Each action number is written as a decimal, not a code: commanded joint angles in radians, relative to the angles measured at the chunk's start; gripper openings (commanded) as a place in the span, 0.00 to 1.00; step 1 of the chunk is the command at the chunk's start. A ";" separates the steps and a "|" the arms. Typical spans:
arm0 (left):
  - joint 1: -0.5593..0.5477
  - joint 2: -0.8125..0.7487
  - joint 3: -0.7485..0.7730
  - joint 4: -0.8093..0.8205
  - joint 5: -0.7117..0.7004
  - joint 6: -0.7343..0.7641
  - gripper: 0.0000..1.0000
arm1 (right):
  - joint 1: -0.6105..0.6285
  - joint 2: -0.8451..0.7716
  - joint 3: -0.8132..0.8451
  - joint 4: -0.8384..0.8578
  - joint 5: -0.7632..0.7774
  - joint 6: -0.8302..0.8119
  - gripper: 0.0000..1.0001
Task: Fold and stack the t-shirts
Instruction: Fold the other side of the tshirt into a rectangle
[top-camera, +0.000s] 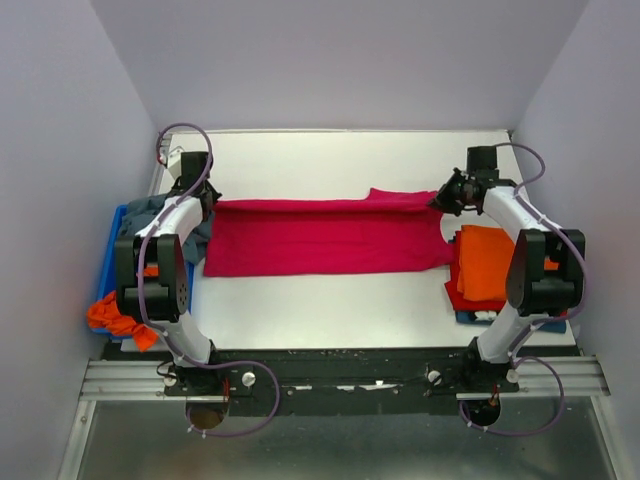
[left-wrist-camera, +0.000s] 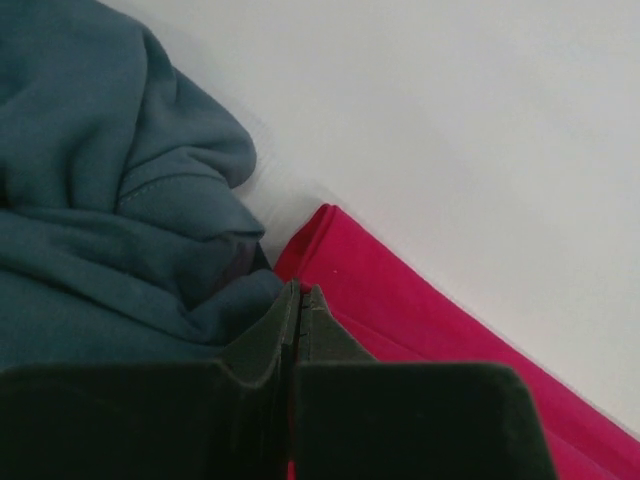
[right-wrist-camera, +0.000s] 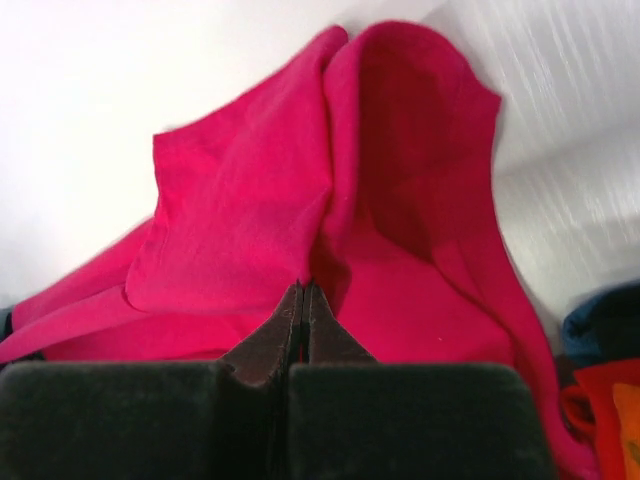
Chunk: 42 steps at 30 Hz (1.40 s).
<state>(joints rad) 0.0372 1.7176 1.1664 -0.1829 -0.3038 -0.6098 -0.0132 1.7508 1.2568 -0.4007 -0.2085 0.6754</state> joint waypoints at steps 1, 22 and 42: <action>0.001 -0.050 -0.063 -0.033 -0.057 -0.034 0.00 | -0.005 -0.060 -0.095 0.063 0.021 0.021 0.01; -0.091 -0.254 -0.107 -0.081 -0.113 -0.119 0.77 | 0.136 -0.143 -0.114 0.071 0.260 -0.023 0.70; -0.234 0.077 0.076 -0.116 0.019 -0.053 0.00 | 0.300 0.240 0.136 0.080 0.015 -0.002 0.01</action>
<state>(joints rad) -0.2039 1.7401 1.1816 -0.2283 -0.2630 -0.6846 0.2916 1.9545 1.3396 -0.2890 -0.1738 0.6556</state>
